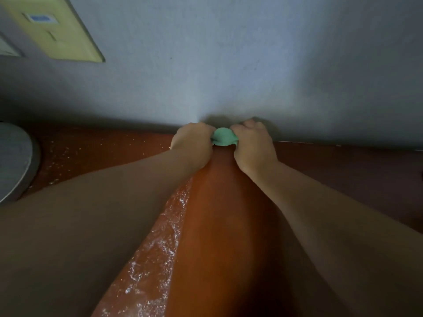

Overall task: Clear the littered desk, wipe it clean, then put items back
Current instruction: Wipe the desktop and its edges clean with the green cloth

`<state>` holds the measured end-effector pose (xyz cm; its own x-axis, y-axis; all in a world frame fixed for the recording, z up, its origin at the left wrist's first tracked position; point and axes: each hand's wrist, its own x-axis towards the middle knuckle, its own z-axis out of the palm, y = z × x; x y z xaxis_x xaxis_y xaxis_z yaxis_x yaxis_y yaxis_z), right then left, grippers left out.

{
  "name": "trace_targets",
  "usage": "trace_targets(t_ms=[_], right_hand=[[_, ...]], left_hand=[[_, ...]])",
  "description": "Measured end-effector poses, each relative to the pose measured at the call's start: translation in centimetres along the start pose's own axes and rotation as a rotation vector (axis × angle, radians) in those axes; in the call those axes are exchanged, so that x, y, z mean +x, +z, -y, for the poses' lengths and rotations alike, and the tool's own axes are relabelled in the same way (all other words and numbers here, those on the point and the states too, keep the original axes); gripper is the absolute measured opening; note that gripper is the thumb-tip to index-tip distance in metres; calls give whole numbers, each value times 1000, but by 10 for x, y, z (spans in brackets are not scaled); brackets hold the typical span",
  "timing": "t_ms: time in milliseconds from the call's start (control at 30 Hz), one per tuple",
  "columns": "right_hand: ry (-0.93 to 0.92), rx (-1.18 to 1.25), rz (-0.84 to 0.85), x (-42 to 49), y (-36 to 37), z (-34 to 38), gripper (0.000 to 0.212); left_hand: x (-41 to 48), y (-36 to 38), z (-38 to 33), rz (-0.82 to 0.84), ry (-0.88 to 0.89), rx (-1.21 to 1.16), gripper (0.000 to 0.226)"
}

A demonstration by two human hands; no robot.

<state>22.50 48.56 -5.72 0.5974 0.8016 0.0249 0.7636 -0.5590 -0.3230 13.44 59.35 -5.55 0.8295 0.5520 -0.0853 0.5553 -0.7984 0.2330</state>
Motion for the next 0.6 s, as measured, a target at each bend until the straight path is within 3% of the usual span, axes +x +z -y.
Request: trace_targets(t_ms=[200, 433, 600], right_hand=[[-17, -16, 159, -75, -15, 23, 43], [11, 9, 310, -212, -21, 59, 41], [47, 25, 358, -325, -18, 88, 46]], left_hand=[[-70, -2, -6, 68, 64, 153, 36], [-213, 17, -18, 314, 61, 320, 39], [-326, 24, -29, 434, 163, 342, 45]])
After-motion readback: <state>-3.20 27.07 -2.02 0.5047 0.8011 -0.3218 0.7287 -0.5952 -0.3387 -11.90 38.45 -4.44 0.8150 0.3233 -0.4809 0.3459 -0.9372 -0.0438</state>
